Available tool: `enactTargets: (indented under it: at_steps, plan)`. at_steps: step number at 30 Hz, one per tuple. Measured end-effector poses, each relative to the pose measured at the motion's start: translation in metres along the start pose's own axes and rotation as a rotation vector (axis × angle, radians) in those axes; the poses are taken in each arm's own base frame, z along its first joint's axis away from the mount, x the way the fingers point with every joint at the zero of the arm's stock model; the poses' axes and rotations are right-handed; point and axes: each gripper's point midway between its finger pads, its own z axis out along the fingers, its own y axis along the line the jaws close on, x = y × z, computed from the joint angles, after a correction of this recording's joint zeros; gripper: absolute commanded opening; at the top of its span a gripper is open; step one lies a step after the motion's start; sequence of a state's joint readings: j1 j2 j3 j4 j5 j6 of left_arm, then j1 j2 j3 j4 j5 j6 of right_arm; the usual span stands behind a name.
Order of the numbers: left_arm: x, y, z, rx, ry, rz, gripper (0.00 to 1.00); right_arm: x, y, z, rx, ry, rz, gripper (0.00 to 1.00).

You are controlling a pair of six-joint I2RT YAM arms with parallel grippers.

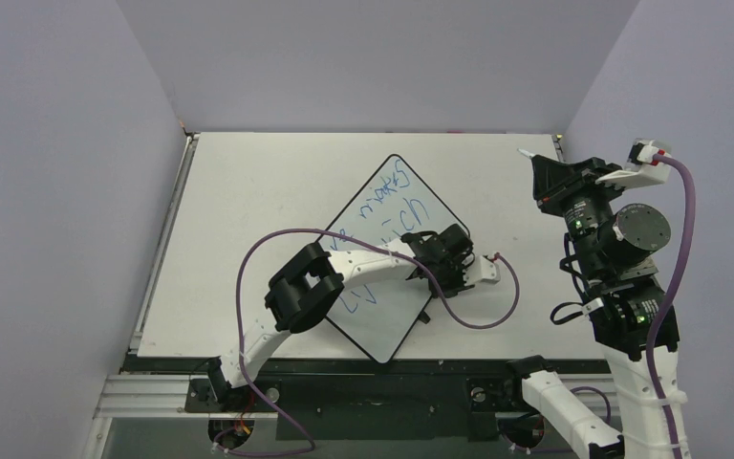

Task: Write a sentence on the whiteboard
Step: Pick up the pen cap from the center of the board.

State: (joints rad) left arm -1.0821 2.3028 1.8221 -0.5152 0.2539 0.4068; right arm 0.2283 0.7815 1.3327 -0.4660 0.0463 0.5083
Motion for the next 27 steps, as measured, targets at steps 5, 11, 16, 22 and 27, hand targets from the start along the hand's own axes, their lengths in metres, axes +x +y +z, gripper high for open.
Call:
enactTargets:
  at_steps: [5, 11, 16, 22, 27]
  plan:
    - [0.000, -0.002, 0.000, 0.015, -0.020, -0.008, 0.00, 0.003, -0.001, 0.001, 0.003, 0.006, -0.001, 0.00]
    - [-0.002, -0.005, -0.001, 0.042, -0.038, -0.031, 0.00, 0.003, -0.001, 0.001, 0.002, 0.008, 0.000, 0.00]
    - [-0.002, -0.012, -0.004, 0.086, -0.044, -0.059, 0.00, 0.003, -0.001, 0.001, 0.002, 0.008, 0.000, 0.00]
    - [-0.011, -0.019, -0.020, 0.135, -0.082, -0.082, 0.00, 0.004, -0.001, 0.002, 0.003, 0.010, 0.001, 0.00]
    - [-0.029, -0.014, -0.049, 0.138, -0.149, -0.091, 0.00, 0.006, -0.001, 0.004, 0.005, 0.017, 0.003, 0.00]
